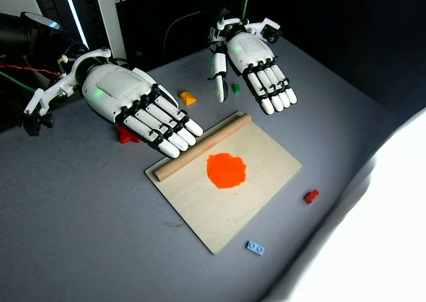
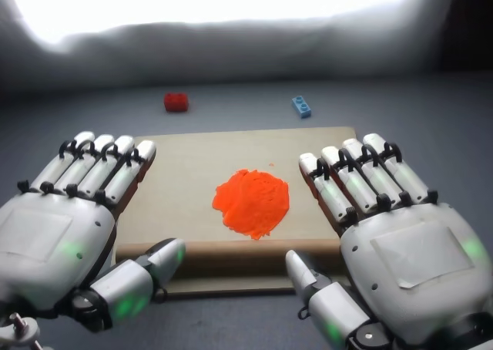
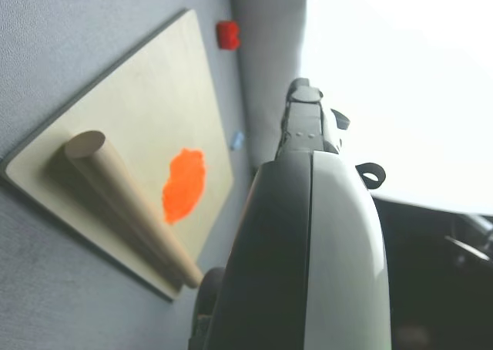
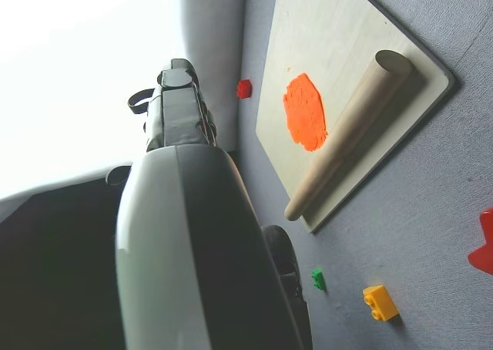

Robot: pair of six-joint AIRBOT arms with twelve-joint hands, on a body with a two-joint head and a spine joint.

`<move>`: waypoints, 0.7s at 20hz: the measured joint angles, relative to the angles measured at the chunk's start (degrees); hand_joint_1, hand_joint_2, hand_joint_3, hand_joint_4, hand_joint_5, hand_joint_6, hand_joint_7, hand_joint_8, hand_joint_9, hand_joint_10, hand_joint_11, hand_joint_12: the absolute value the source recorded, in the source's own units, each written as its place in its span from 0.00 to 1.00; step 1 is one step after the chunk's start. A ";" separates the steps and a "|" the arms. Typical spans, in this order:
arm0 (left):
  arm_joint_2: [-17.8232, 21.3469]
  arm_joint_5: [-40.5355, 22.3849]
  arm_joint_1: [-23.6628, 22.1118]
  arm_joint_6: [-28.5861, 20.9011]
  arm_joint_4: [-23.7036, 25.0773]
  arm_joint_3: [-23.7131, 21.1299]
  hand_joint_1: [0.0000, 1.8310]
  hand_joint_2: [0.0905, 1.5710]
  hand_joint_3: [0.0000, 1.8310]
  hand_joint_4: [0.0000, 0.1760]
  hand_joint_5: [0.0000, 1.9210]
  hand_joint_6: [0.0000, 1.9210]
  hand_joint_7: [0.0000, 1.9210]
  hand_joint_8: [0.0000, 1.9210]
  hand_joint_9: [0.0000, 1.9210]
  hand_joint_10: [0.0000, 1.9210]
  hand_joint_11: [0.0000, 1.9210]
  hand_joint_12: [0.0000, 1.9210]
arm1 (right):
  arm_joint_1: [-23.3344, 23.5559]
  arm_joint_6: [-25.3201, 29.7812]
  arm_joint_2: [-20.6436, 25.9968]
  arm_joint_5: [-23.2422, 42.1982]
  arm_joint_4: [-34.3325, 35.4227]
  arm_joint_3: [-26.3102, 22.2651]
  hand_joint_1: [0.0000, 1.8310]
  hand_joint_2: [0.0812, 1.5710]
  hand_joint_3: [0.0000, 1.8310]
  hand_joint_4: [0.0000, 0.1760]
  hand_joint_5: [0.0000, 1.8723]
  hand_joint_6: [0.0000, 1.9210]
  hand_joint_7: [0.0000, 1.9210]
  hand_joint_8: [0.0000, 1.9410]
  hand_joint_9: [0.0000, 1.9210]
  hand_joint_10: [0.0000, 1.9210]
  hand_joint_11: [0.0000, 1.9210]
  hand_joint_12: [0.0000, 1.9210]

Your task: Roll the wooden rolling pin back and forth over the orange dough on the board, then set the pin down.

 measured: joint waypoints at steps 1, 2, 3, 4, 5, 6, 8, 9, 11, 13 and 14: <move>-0.09 -0.04 0.26 -0.11 -0.11 0.00 0.00 0.84 0.05 0.00 0.00 0.00 0.00 0.00 0.00 0.00 0.00 0.00 | 0.20 1.57 -0.46 0.02 0.04 0.00 0.00 0.89 0.03 0.00 0.04 0.00 0.03 0.00 0.01 0.00 0.00 0.00; -0.55 -0.44 0.63 -0.26 0.04 0.17 0.00 0.84 0.05 0.00 0.00 0.00 0.00 0.00 0.00 0.00 0.00 0.00 | 0.59 2.69 -0.85 0.11 0.24 0.04 0.00 0.89 0.03 0.00 0.03 0.00 0.02 0.00 0.01 0.00 0.00 0.00; -1.14 -0.59 1.14 -0.68 0.02 0.42 0.00 0.84 0.04 0.00 0.00 0.00 0.00 0.00 0.00 0.00 0.00 0.00 | 1.11 3.63 -1.29 0.20 0.48 0.11 0.00 0.89 0.03 0.00 0.03 0.00 0.02 0.00 0.00 0.00 0.00 0.00; -1.84 -0.46 1.84 -1.16 0.07 0.50 0.00 0.84 0.04 0.00 0.00 0.00 0.00 0.00 0.00 0.00 0.00 0.00 | 2.03 4.55 -2.01 0.22 1.29 0.11 0.00 0.89 0.02 0.00 0.02 0.00 0.02 0.00 0.00 0.00 0.00 0.00; -2.62 -0.09 2.03 -1.70 0.17 1.14 0.00 0.83 0.04 0.00 0.00 0.00 0.00 0.00 0.00 0.00 0.00 0.00 | 2.82 4.57 -2.49 0.22 2.84 0.11 0.00 0.88 0.02 0.00 0.03 0.00 0.02 0.00 0.00 0.00 0.00 0.00; -3.23 0.31 2.05 -1.92 0.02 1.68 0.00 0.83 0.04 0.00 0.00 0.00 0.00 0.00 0.00 0.00 0.00 0.00 | 3.02 4.52 -2.93 0.35 3.87 0.26 0.00 0.88 0.02 0.00 0.04 0.01 0.03 0.00 0.01 0.00 0.00 0.00; -3.74 0.22 2.05 -1.99 0.07 2.49 0.00 0.83 0.04 0.00 0.00 0.00 0.00 0.00 0.00 0.00 0.00 0.00 | 2.99 3.82 -4.28 1.22 5.92 1.92 0.00 0.87 0.02 0.00 0.04 0.01 0.03 0.00 0.01 0.00 0.00 0.00; -3.78 0.26 2.05 -2.01 0.09 2.82 0.00 0.81 0.03 0.00 0.00 0.00 0.00 0.00 0.00 0.00 0.00 0.00 | 2.95 3.67 -4.92 1.46 6.49 2.99 0.00 0.86 0.01 0.00 0.04 0.01 0.03 0.00 0.01 0.00 0.00 0.00; -4.44 0.72 2.05 -1.97 -0.50 3.43 0.00 0.78 0.02 0.00 0.00 0.00 0.00 0.00 0.00 0.00 0.00 0.00 | 2.95 3.72 -6.67 0.90 6.08 5.49 0.00 0.85 0.00 0.00 0.03 0.00 0.03 0.00 0.01 0.00 0.00 0.00; -4.81 1.73 2.05 -1.79 -1.16 3.45 0.00 0.76 0.01 0.00 0.00 0.00 0.00 0.00 0.00 0.00 0.00 0.00 | 2.73 4.79 -8.50 0.31 5.97 7.48 0.00 0.83 0.00 0.00 0.03 0.00 0.03 0.00 0.01 0.00 0.00 0.00; -5.01 1.73 2.08 -1.51 -1.44 3.56 0.00 0.76 0.01 0.00 0.00 0.00 0.00 0.00 0.00 0.00 0.00 0.00 | 2.34 5.11 -9.27 0.15 5.66 8.24 0.00 0.83 0.00 0.00 0.03 0.00 0.03 0.00 0.01 0.00 0.00 0.00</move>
